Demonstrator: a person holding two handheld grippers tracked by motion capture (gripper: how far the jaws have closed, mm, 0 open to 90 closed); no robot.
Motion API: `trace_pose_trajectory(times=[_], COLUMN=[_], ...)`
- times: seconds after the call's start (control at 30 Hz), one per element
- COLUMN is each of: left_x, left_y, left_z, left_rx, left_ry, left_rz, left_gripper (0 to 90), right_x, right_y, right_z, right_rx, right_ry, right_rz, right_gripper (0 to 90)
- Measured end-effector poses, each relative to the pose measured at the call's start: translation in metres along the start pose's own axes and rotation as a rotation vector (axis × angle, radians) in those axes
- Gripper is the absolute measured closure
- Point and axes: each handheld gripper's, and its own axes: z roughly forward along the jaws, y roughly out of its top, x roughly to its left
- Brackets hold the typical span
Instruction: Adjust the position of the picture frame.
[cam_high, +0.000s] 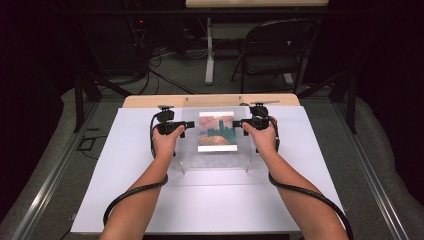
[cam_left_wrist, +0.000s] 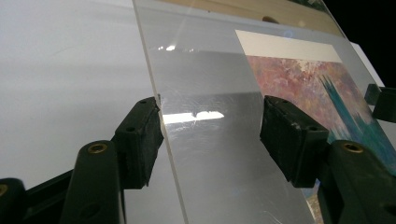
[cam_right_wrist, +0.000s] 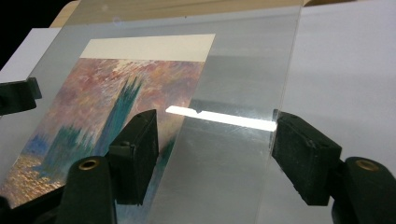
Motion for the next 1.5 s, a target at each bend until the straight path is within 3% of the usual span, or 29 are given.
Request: trace_pose_trajectory(times=[0.2, 0.83, 1.23, 1.5], left_x=[-0.005, -0.021, -0.030, -0.034], left_y=[0.000, -0.001, -0.016, -0.021], left_z=[-0.008, -0.038, -0.057, -0.064], left_rx=[-0.040, -0.141, -0.271, -0.300], left_ry=[0.002, 0.004, -0.008, -0.012], left_rz=[0.006, 0.078, 0.088, 0.102], left_gripper=[41.4, 45.3, 49.3, 50.4], right_x=[0.006, 0.023, 0.038, 0.043], right_y=[0.001, -0.001, -0.013, -0.021], right_z=[-0.009, -0.037, -0.056, -0.065], right_rx=[-0.046, -0.159, -0.280, -0.324], right_ry=[-0.009, -0.025, -0.044, -0.054], right_rz=[-0.029, -0.114, -0.169, -0.189], right_gripper=[33.2, 36.4, 36.8, 36.8])
